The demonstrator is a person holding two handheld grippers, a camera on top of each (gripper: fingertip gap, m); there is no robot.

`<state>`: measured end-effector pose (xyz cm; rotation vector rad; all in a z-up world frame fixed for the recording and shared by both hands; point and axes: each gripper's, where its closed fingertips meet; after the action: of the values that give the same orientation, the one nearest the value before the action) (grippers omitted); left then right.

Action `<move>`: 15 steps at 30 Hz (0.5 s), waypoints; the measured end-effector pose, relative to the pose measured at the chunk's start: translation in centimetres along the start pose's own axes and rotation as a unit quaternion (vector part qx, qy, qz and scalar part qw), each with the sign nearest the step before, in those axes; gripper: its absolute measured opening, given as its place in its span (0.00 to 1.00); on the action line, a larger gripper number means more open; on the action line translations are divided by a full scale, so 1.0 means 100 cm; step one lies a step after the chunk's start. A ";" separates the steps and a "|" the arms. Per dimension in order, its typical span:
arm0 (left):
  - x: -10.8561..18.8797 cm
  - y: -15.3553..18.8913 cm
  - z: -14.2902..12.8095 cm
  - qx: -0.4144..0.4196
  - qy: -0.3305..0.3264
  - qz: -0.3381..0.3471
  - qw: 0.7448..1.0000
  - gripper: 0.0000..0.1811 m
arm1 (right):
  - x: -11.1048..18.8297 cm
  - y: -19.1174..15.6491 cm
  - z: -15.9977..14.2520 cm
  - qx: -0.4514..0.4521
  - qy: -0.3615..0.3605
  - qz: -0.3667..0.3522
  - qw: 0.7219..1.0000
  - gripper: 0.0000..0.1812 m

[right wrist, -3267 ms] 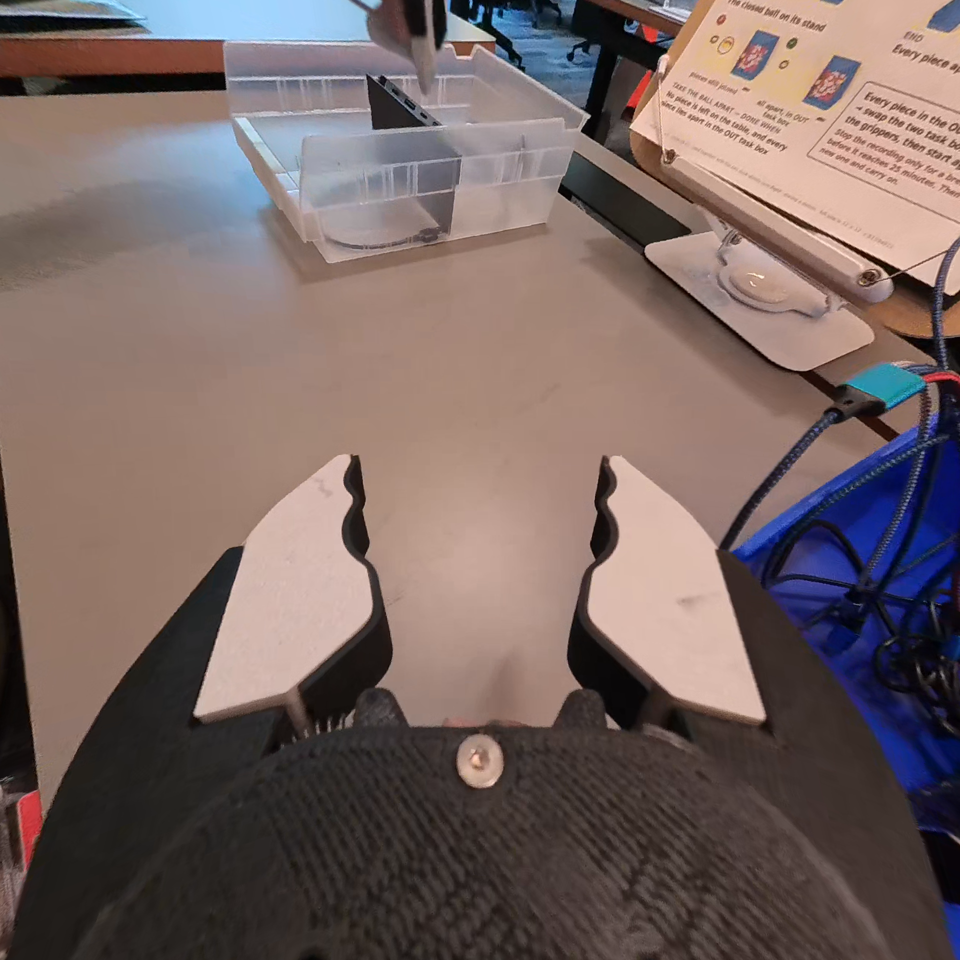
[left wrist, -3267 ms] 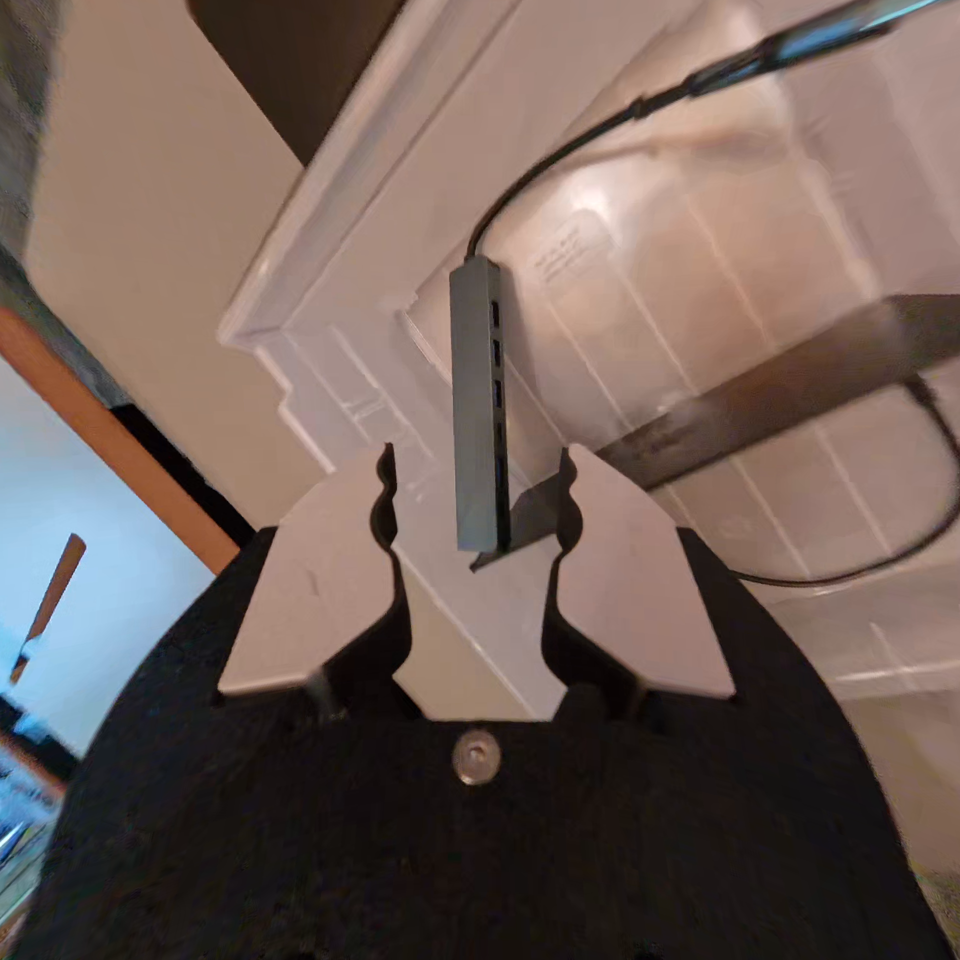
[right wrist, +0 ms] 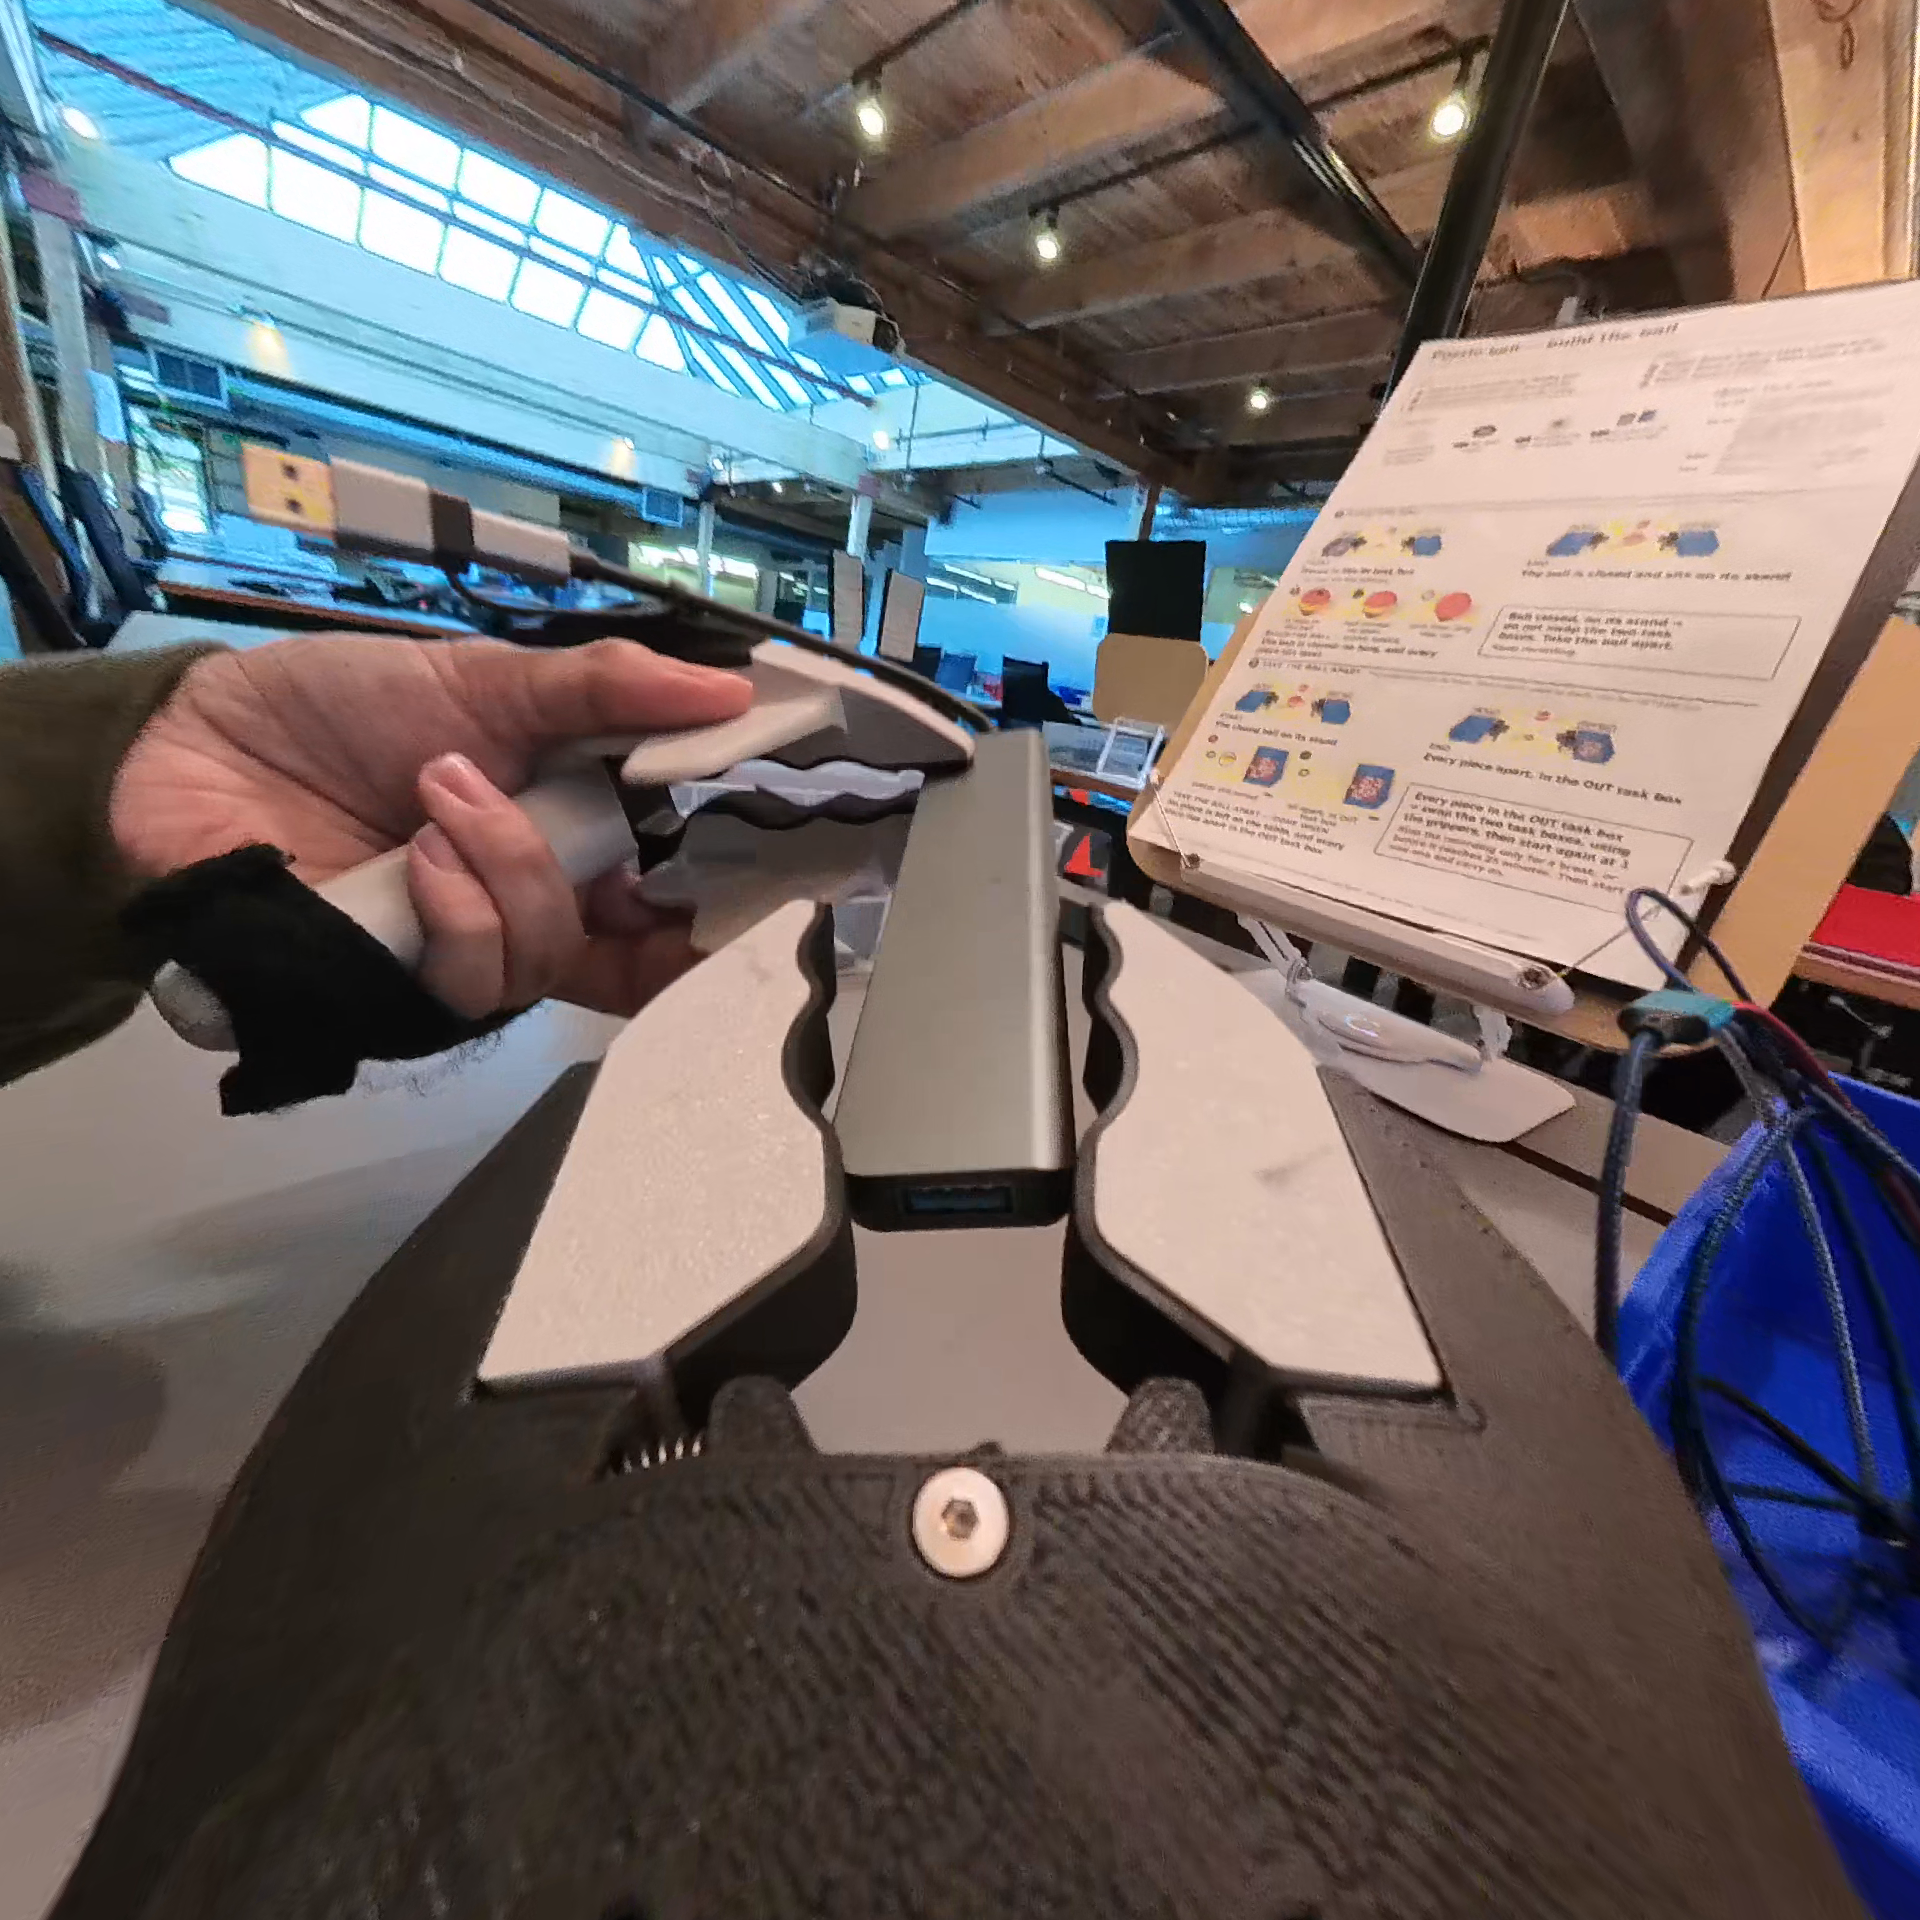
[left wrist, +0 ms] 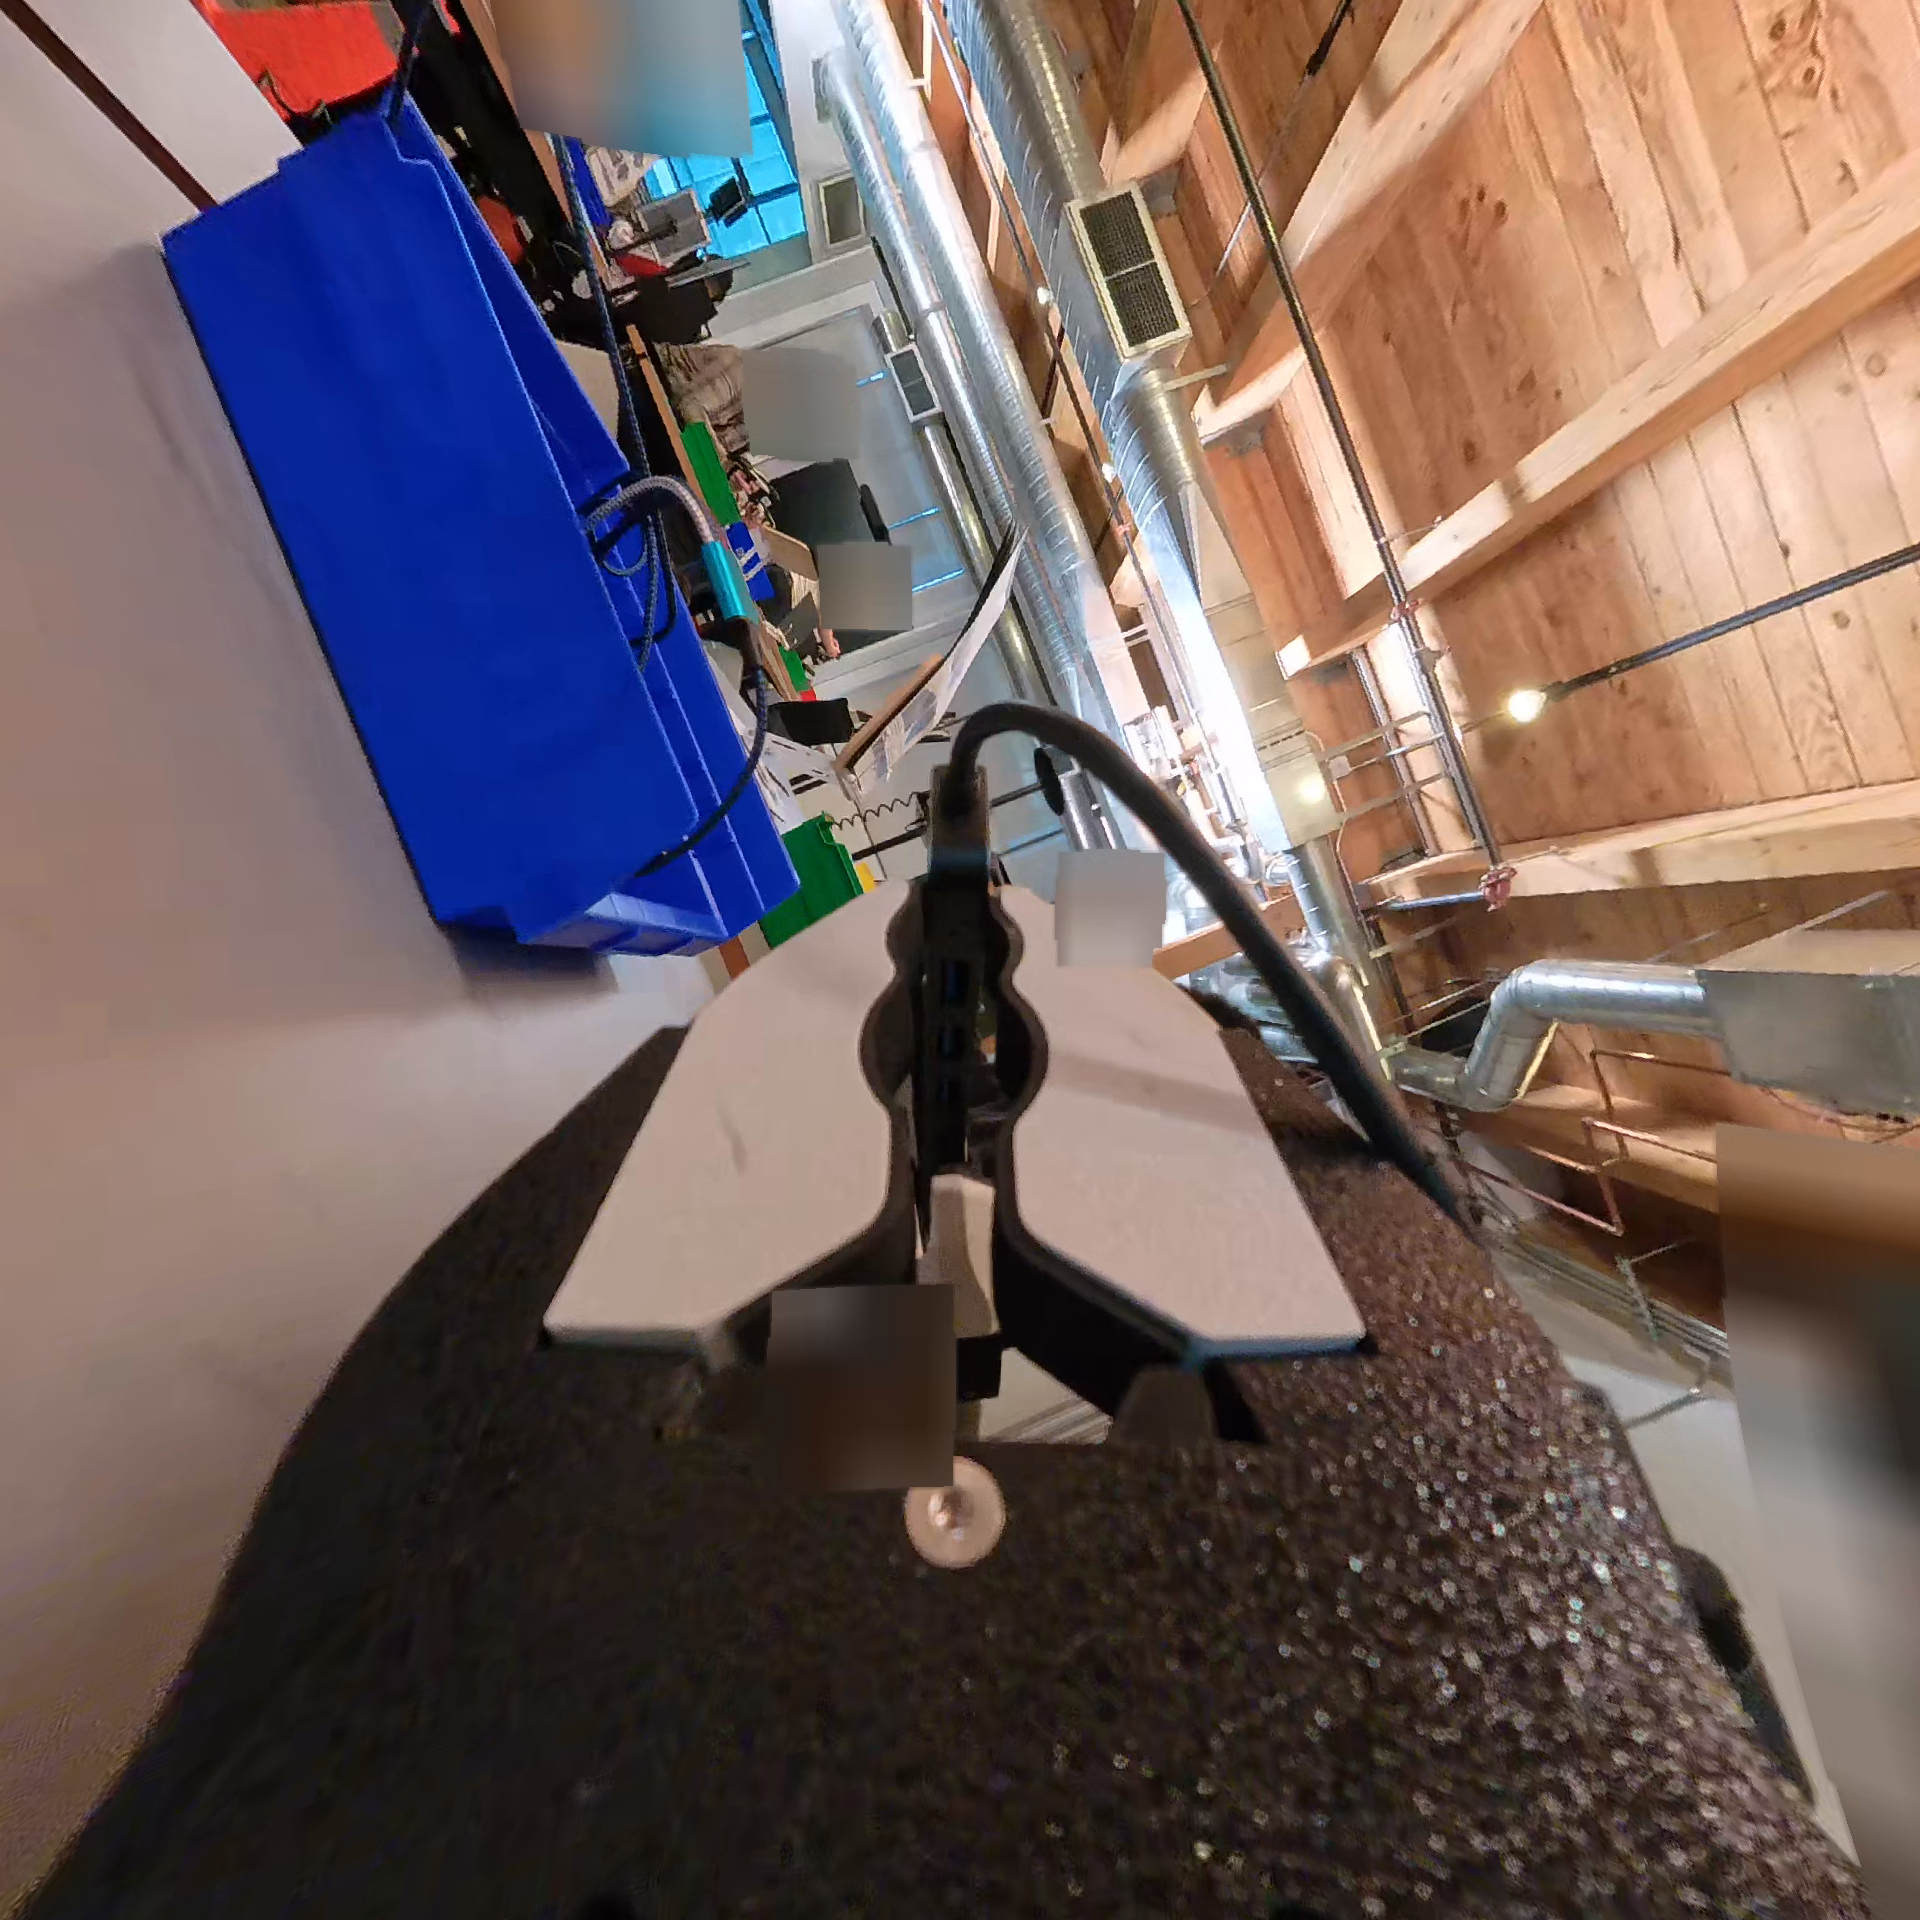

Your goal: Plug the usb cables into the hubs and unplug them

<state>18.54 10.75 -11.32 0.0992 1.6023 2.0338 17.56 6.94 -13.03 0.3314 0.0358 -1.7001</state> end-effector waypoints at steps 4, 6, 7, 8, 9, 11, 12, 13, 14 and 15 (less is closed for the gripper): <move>0.000 -0.002 0.001 -0.002 0.006 0.010 1.000 0.05 | 0.000 0.004 -0.005 -0.003 -0.001 -0.022 1.000 0.24; 0.000 -0.005 0.000 -0.002 0.008 0.017 1.000 0.05 | 0.001 0.005 -0.005 -0.004 0.006 -0.029 1.000 0.24; 0.000 -0.006 0.001 0.005 0.011 0.015 1.000 0.05 | 0.000 0.006 -0.007 -0.005 0.001 -0.031 1.000 0.24; 0.000 -0.007 0.001 0.005 0.013 0.017 1.000 0.05 | 0.000 0.006 -0.011 -0.003 -0.009 -0.034 0.999 0.24; 0.001 -0.009 0.002 -0.001 0.012 0.021 1.000 0.05 | 0.000 0.006 -0.015 -0.002 -0.021 -0.034 0.999 0.23; 0.002 -0.012 0.003 -0.009 0.008 0.029 0.999 0.05 | -0.001 0.004 -0.023 -0.014 -0.038 -0.031 0.999 0.22; 0.002 -0.014 0.003 -0.016 0.005 0.035 0.999 0.05 | -0.001 0.003 -0.025 -0.021 -0.043 -0.025 0.999 0.22; 0.003 -0.015 0.003 -0.025 0.003 0.040 0.999 0.05 | -0.001 0.002 -0.027 -0.032 -0.045 -0.020 0.998 0.22; 0.003 -0.017 0.003 -0.035 -0.001 0.047 0.998 0.05 | -0.001 0.002 -0.029 -0.046 -0.047 -0.015 0.998 0.21; 0.004 -0.020 0.003 -0.042 -0.006 0.056 0.998 0.05 | -0.001 0.002 -0.030 -0.055 -0.048 -0.011 0.997 0.21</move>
<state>19.05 11.50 -13.17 0.1735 1.5335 2.1791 18.33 7.62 -15.81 0.1673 0.0621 -1.7272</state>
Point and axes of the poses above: each gripper's, where its closed fingertips meet, x back along the fingers, z out of its top, y = z × x across the jaws, and after that the axes turned 2 degrees about -z, right-handed
